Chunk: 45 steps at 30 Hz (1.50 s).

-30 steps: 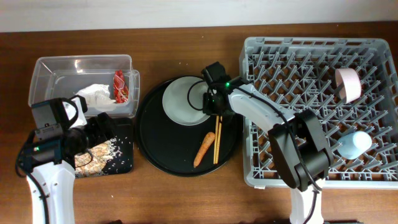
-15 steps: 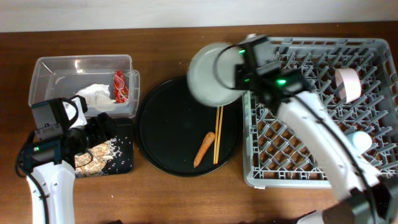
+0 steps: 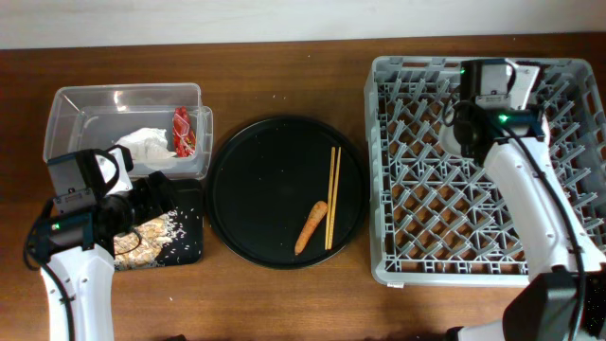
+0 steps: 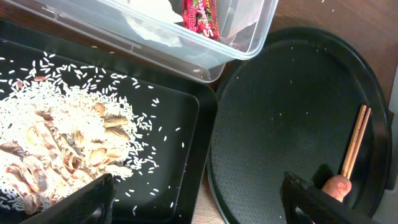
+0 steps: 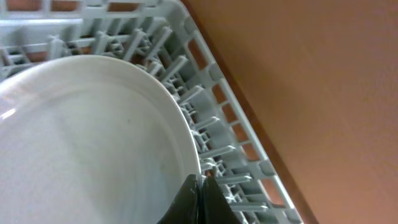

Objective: Sort waste into correct bins and load items into the dishwasher rack
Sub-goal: 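Grasp the white plate with the right gripper and stand it in the rack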

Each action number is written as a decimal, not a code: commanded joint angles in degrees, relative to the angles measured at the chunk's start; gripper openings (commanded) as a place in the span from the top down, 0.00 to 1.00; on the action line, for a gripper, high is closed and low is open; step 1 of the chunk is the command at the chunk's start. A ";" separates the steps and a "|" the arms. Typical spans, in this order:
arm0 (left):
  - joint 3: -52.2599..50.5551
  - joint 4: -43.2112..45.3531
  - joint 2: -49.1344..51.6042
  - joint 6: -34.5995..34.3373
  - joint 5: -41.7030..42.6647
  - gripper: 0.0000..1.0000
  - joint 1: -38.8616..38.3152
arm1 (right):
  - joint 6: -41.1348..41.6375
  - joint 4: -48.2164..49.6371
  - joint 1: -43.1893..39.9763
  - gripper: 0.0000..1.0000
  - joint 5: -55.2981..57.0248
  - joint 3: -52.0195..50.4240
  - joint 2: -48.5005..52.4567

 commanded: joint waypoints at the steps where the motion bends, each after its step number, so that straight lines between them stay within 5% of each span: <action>1: 0.39 -0.04 0.09 -0.33 0.63 0.16 0.31 | 0.24 1.95 5.18 0.96 -1.42 -1.55 0.81; 4: 0.39 -0.20 0.09 -0.33 0.63 0.16 0.31 | 0.24 2.99 7.52 0.96 0.11 -1.55 0.81; 6: 0.39 -0.24 0.09 -0.33 0.63 0.16 0.31 | 0.20 6.69 6.69 0.96 10.67 -1.53 0.81; 11: 0.42 -0.26 0.09 -0.33 0.66 0.16 0.31 | -28.33 24.83 6.27 0.96 18.36 -1.51 0.81; 17: 0.39 -0.24 0.09 -0.33 0.63 0.16 0.31 | -28.65 23.80 6.27 0.96 17.90 -1.51 0.81; 18: 0.42 -0.26 0.09 -0.33 0.63 0.16 0.31 | -22.47 19.89 6.14 0.96 17.07 -1.51 0.79; 22: 0.39 -0.24 0.09 -0.33 0.66 0.16 0.31 | 3.21 -0.35 -0.07 0.76 -9.81 -1.49 0.72; 26: 0.39 -0.26 0.09 -0.33 0.63 0.16 0.31 | 5.49 -5.84 -11.02 0.52 -32.63 -1.27 -2.80; 27: 0.42 -0.26 0.09 -0.33 0.66 0.16 0.31 | 5.46 -7.93 -15.65 0.31 -42.88 -1.27 -4.31; 31: 0.39 -0.24 0.09 -0.33 0.63 0.16 0.31 | 9.62 -16.81 -26.45 0.22 -61.02 -1.40 -4.35; 36: 0.39 -0.24 0.09 -0.33 0.63 0.16 0.31 | 15.76 -16.76 -28.13 0.34 -70.90 -8.35 -3.85; 37: 0.39 -0.26 0.09 -0.33 0.66 0.16 0.31 | 15.78 -15.19 -28.15 0.45 -71.19 -10.54 -3.80; 41: 0.39 -0.26 0.09 -0.33 0.66 0.16 0.31 | 21.24 -6.38 -28.15 0.51 -70.82 -16.94 -3.69; 42: 0.39 -0.28 0.09 -0.33 0.66 0.16 0.31 | 22.86 -3.48 -28.13 0.59 -70.84 -19.06 -3.69; 44: 0.39 -0.33 0.09 -0.33 0.66 0.16 0.31 | 23.26 -0.11 -28.17 0.95 -70.90 -20.28 -3.72; 45: 0.42 -0.48 0.09 -0.33 0.66 0.16 0.31 | 23.26 0.24 -28.17 0.96 -70.86 -20.02 -3.93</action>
